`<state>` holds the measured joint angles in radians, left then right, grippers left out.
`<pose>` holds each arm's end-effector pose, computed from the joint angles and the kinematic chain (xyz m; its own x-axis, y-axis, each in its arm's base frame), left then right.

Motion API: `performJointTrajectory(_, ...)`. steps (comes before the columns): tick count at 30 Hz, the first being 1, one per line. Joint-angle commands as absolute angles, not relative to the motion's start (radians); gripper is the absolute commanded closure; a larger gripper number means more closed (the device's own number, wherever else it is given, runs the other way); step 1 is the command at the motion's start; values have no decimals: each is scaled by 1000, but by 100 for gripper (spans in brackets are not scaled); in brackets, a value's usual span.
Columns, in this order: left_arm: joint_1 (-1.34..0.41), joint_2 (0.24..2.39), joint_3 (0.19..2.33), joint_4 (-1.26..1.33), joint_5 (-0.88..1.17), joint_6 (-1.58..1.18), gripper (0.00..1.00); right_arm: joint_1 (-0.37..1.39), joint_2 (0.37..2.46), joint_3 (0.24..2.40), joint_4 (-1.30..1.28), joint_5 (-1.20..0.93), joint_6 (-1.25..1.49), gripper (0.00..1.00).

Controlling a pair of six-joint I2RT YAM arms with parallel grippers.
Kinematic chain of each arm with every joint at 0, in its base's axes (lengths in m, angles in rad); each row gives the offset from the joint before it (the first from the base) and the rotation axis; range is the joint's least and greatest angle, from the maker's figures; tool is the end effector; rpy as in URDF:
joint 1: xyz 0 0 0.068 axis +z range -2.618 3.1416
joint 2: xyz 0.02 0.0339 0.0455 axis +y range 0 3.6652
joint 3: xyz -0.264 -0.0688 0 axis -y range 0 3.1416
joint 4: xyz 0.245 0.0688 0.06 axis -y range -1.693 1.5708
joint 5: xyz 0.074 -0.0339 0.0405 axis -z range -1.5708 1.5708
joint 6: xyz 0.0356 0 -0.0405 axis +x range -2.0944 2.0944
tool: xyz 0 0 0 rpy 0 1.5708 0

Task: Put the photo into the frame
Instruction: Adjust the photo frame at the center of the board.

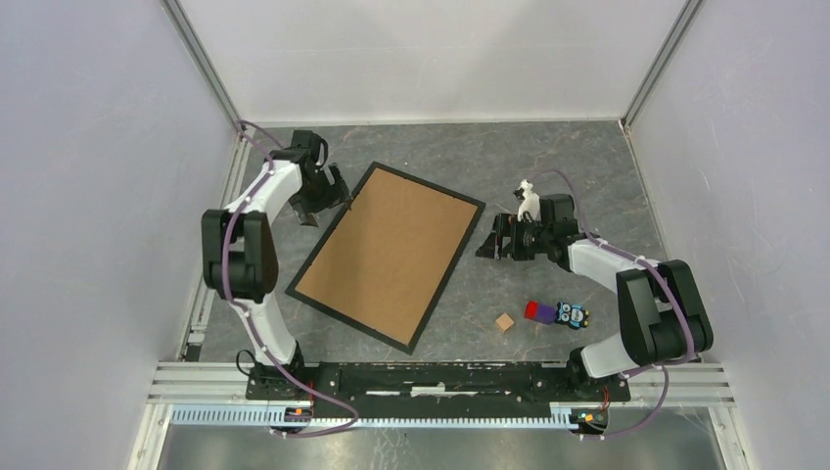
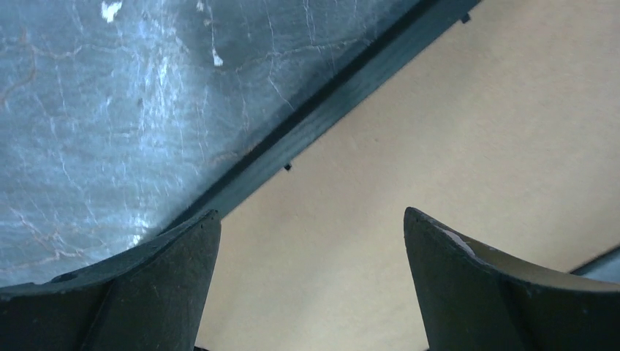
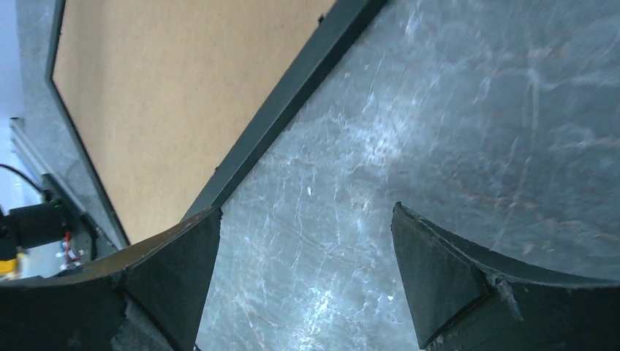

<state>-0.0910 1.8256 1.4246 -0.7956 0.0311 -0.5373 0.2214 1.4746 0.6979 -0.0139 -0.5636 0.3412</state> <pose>0.3739 -0.0352 0.2266 -0.8486 -0.4363 -0.2992 -0.3867 0.8975 -0.2119 0.2735 0.0811 0.1734 -0.8382 0.1013 -0.5358 -0.2884 0.7516 0.5932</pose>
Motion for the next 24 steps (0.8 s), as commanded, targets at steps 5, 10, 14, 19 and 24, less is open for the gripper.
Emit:
performJointTrajectory(5, -100, 1981, 1528, -881, -9, -425, 0, 228, 1550, 647, 213, -660, 438, 9)
performJointTrajectory(10, -100, 1997, 1458, -881, 51, -422, 7, 278, 1650, 670, 263, -651, 491, 17)
performJointTrajectory(14, -102, 1929, 1316, -846, 140, -414, 16, 322, 1699, 694, 312, -641, 549, 21)
performJointTrajectory(19, -116, 1774, 1118, -789, 260, -421, 22, 327, 1737, 756, 271, -605, 537, 23)
performJointTrajectory(24, -136, 1647, 1049, -778, 325, -421, 19, 305, 1761, 820, 190, -572, 486, 23)
